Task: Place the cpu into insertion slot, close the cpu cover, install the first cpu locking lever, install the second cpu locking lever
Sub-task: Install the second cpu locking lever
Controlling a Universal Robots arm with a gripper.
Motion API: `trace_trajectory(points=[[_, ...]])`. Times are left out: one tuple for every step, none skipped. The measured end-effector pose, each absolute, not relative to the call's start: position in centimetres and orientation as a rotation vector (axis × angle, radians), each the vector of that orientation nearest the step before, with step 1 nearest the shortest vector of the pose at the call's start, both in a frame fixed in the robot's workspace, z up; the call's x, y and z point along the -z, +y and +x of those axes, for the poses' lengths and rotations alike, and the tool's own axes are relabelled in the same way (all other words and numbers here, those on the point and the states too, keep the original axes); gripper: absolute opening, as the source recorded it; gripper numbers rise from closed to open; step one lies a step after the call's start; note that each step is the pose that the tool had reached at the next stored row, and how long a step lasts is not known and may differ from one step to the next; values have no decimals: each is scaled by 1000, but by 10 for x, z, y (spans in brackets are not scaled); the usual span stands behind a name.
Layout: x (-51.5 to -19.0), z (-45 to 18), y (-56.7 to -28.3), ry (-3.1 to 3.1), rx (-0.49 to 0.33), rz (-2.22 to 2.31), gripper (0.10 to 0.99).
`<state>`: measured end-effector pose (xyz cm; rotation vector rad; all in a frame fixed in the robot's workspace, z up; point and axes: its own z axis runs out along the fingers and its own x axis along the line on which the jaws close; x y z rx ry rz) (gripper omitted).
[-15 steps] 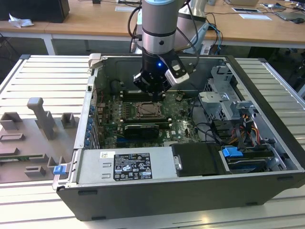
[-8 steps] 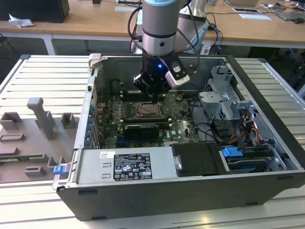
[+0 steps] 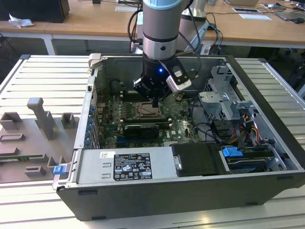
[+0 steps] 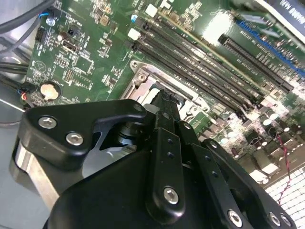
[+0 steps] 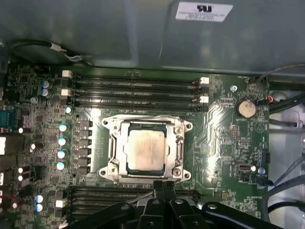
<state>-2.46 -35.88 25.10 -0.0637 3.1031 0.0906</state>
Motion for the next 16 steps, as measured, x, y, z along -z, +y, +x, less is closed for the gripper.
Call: trace_trajectory(points=[[-250,-25,-362,3105,-91,-64,106],[-249,-25,-364,3106,-91,-64,106],[-248,-25,-366,3106,-95,-64,106],[-248,-25,-367,3105,-99,-64,106],[-247,-25,-368,3106,-101,-63,106],[-246,-27,-369,3106,-103,-61,106],[-245,-32,-369,3106,-103,-59,106],[-245,-35,-370,3106,-103,-59,106],[-244,-40,-370,3106,-103,-59,106],[-244,-43,-371,3106,-103,-59,106],[-244,-46,-372,3106,-103,-59,106],[-244,-49,-372,3106,-103,-59,106],[-244,-52,-372,3106,-103,-59,106],[-243,-55,-373,3105,-103,-59,106],[-242,-58,-373,3106,-103,-59,106],[-241,-59,-373,3106,-103,-59,106]])
